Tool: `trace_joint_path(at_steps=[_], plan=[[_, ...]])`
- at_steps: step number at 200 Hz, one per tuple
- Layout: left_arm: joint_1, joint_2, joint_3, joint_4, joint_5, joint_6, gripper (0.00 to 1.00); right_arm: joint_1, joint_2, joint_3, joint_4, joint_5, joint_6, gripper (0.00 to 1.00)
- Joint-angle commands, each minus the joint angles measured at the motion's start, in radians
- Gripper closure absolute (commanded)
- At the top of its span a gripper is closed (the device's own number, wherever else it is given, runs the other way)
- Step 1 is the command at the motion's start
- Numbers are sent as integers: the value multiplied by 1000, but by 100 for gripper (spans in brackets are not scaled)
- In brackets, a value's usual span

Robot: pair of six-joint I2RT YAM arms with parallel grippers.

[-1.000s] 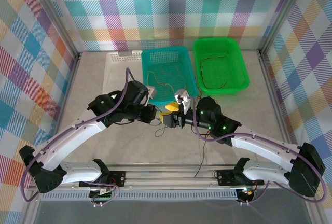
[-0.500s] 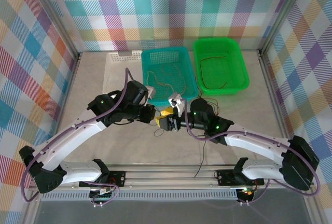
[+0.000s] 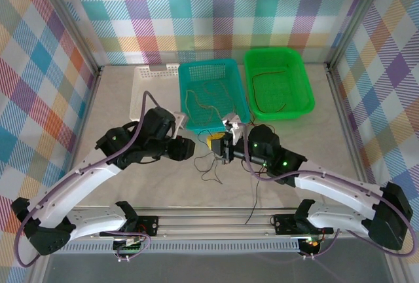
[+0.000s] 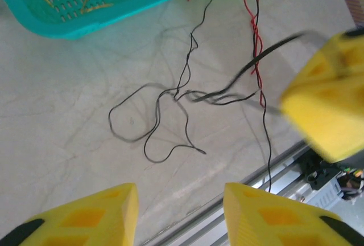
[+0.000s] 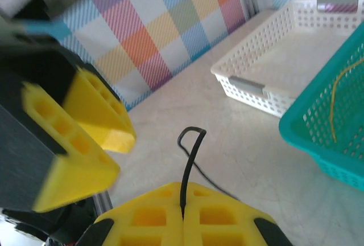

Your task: Untangle the cables

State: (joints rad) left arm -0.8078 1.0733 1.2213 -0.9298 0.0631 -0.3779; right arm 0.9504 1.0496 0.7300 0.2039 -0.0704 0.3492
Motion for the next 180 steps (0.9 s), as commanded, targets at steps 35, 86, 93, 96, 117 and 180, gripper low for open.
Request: trace_joint_path(at_steps=[35, 86, 93, 96, 117, 180], plan=[[6, -80, -219, 256, 212, -83, 44, 7, -43, 124, -73, -103, -19, 100], [-7, -142, -348, 519, 293, -148, 34, 6, -36, 167, -58, -207, 32, 100], [-8, -141, -353, 533, 292, -148, 33, 7, -35, 171, -56, -220, 39, 100], [-10, -139, -357, 541, 293, -146, 33, 7, -34, 173, -55, -225, 42, 100], [-16, -133, -369, 591, 295, -145, 29, 7, -30, 183, -54, -253, 66, 100], [-52, -54, -349, 640, 246, -102, 26, 7, -20, 211, -17, -263, 198, 100]])
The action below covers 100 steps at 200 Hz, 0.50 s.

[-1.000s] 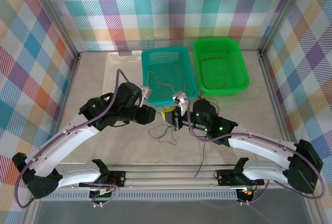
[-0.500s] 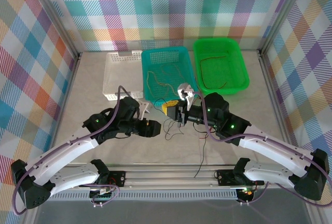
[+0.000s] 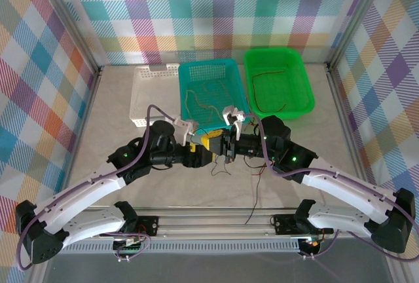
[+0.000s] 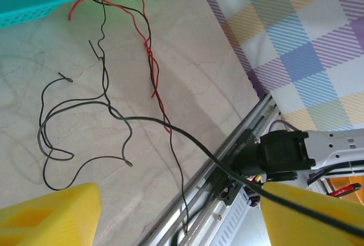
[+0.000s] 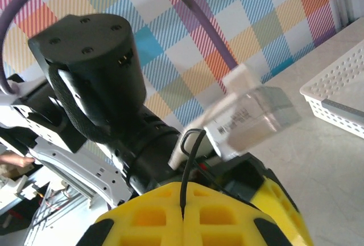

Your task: Untangle the cables

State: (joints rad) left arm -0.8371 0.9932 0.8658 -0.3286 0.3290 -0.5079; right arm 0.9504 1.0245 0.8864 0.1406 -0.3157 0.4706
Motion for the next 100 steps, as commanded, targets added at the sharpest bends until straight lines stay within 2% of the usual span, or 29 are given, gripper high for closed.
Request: trace_joint_path(at_steps=[1, 59, 100], plan=[[-24, 26, 8, 38, -22, 29, 26, 7, 6, 56, 46, -17, 79, 100], [-53, -5, 17, 42, -175, 58, 26, 7, 36, 72, 48, -14, 227, 100], [-69, -69, -70, 212, -205, 47, 28, 7, 49, 43, 85, 10, 336, 100]])
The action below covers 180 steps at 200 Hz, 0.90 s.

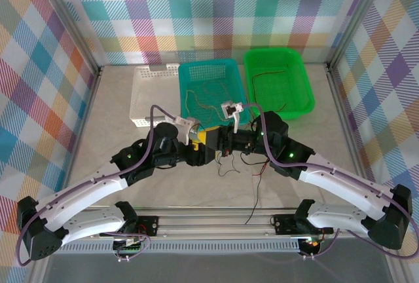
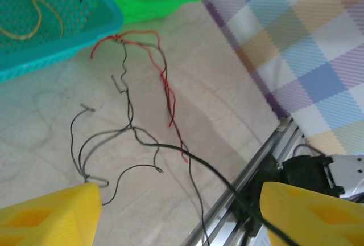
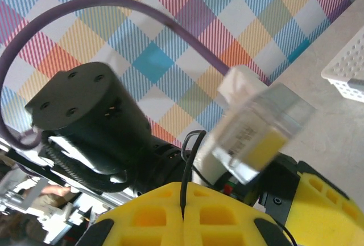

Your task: Untangle the cables

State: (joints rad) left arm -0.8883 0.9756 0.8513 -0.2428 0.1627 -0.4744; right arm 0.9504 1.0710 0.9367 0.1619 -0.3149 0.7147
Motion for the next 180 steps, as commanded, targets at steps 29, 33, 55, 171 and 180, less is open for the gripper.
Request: trace_joint_path(at_steps=[29, 33, 55, 171, 180], plan=[[-24, -94, -116, 209, -33, 3, 36, 6, 3, -15, 80, 10, 116, 100], [-24, -97, -121, 214, -31, 2, 38, 7, 2, -15, 80, 10, 118, 100], [-25, -113, -147, 234, -33, -6, 49, 7, -2, -16, 77, 15, 118, 100], [-26, -262, -258, 367, -77, -41, 54, 7, 1, -56, 122, -3, 155, 100], [-26, -264, -259, 373, -77, -45, 57, 7, 1, -58, 125, -4, 157, 100]])
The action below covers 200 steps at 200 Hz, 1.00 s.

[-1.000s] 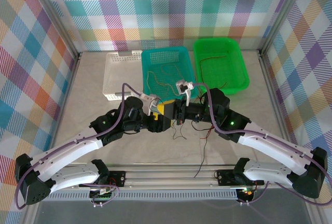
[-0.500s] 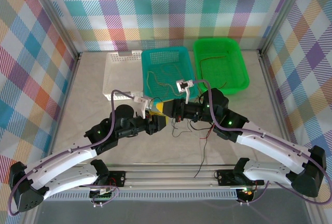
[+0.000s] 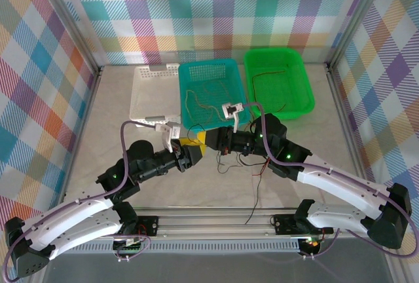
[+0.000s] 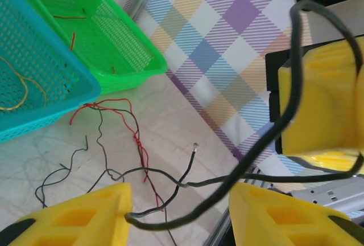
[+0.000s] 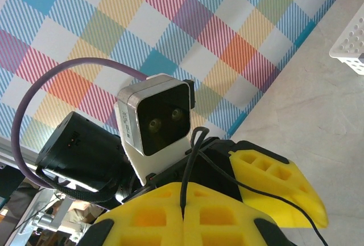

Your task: Untangle the cables

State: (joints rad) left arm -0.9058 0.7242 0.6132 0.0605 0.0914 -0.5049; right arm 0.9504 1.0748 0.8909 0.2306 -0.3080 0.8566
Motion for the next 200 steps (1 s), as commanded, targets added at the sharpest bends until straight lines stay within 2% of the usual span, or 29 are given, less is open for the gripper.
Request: trace_joint_path(at_steps=[1, 44, 62, 69, 90, 104, 122, 137, 148, 155, 180, 200], plan=[[-8, -13, -20, 70, -5, -15, 58, 7, -3, -12, 57, -11, 15, 100], [-8, -16, -10, 67, -11, -11, 78, 7, -4, -15, 59, -17, 21, 100], [-8, -34, 2, 41, -33, 1, 91, 7, -11, -23, 52, -11, 15, 100], [-8, -43, 14, 19, -44, 12, 100, 7, -17, -28, 40, -3, 10, 100], [-7, -76, 58, -64, -87, 41, 100, 5, -48, -42, -5, 35, -17, 100], [-6, -89, 108, -160, -160, 54, 100, -1, -86, -51, -65, 84, -47, 100], [-1, -88, 187, -287, -245, 82, 100, -31, -145, -77, -138, 146, -73, 95], [9, -78, 249, -391, -294, 99, 100, -63, -189, -101, -198, 179, -93, 82], [19, -67, 298, -452, -329, 106, 100, -81, -215, -120, -239, 205, -108, 61], [27, -59, 331, -485, -348, 109, 100, -89, -228, -131, -269, 234, -117, 52], [52, -22, 454, -578, -383, 124, 100, -103, -231, -176, -328, 306, -146, 36], [59, 15, 564, -645, -390, 139, 100, -110, -173, -195, -345, 319, -144, 27]])
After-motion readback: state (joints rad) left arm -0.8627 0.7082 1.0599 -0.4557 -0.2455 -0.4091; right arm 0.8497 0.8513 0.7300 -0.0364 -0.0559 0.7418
